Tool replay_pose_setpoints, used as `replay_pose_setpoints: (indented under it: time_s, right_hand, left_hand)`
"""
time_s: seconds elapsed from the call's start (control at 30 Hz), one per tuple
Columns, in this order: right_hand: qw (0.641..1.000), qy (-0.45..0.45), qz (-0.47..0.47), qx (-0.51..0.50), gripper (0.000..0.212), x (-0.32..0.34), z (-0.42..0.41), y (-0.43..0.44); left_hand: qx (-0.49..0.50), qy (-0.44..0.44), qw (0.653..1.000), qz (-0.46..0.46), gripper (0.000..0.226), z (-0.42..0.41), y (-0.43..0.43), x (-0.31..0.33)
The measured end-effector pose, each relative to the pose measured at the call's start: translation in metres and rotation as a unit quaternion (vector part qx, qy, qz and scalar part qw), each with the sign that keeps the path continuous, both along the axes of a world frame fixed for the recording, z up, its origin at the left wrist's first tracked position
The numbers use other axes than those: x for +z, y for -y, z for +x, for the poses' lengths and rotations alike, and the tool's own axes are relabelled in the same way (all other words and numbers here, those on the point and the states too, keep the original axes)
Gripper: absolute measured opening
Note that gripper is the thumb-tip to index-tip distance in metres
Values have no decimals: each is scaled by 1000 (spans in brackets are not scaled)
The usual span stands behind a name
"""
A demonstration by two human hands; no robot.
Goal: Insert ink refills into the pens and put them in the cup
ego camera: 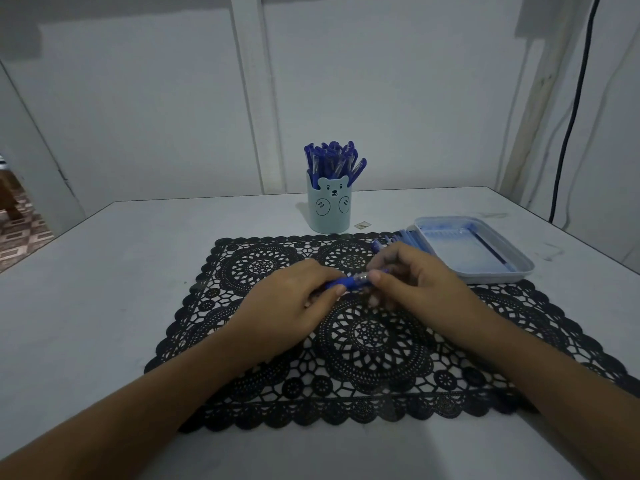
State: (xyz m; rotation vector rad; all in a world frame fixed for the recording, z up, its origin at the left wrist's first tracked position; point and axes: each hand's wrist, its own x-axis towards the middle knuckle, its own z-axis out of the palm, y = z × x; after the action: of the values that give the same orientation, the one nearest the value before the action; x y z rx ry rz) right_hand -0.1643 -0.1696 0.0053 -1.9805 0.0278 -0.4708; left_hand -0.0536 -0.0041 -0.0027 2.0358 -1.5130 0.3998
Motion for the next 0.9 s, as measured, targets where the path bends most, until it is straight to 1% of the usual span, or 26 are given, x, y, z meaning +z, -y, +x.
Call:
replay_pose_setpoints:
  time_s: [0.1,0.17,0.23,0.3,0.33,0.37,0.43,0.5,0.53,0.57,0.63,0.7,0.8,0.83,0.87,0.9]
  right_hand:
    - [996,23,-90,-11,5,-1,-1,-5]
    - [991,34,-131,-14,4,-1,-1,-9]
    - [992,27,-125,-12,3,0,-1,-10]
    - [994,19,-108,-17,6,1,1,-8]
    - [992,18,-122,-29,9,1,2,-6]
    - [986,19,-160,-50,12,-2,4,-2]
    - [958,6,-275,-85,27,-7,7,8]
    - [919,-26,-382,-92,56,-16,13,17]
    - [902,-53,-417,-94,66,-22,15,21]
    - [889,-82,-440,-98,70,-26,18,24]
    - [872,-146,-457,-94,72,-31,20,28]
    - [869,-169,-457,-92,80,-33,21,27]
    - [871,-177,-447,-98,56,-31,21,24]
    - [874,-176,-442,-99,57,-29,20,23]
    - [874,-176,-443,-98,66,-28,20,23]
    - [872,-175,-447,-97,80,-27,19,22]
  left_hand:
    - [16,111,994,-4,43,-1,1,0]
    - [11,154,988,-18,36,0,2,0]
    - [-1,167,986,-21,30,0,3,1]
    - [-4,168,986,-6,29,-1,3,4]
    - [0,170,985,3,29,-1,4,6]
    - [5,171,985,6,29,0,4,10]
    - [26,143,989,-19,27,6,6,23]
    - [59,81,993,-68,20,17,10,45]
    - [74,54,992,-92,17,25,14,58]
    - [89,29,989,-117,19,34,19,72]
    - [105,-44,979,-172,33,55,32,102]
    - [97,-98,966,-221,43,75,48,132]
    - [88,-104,957,-255,47,99,78,171]
    - [86,-103,955,-263,45,105,88,181]
    - [85,-103,953,-270,43,110,98,188]
    - [88,-102,953,-273,40,116,106,192]
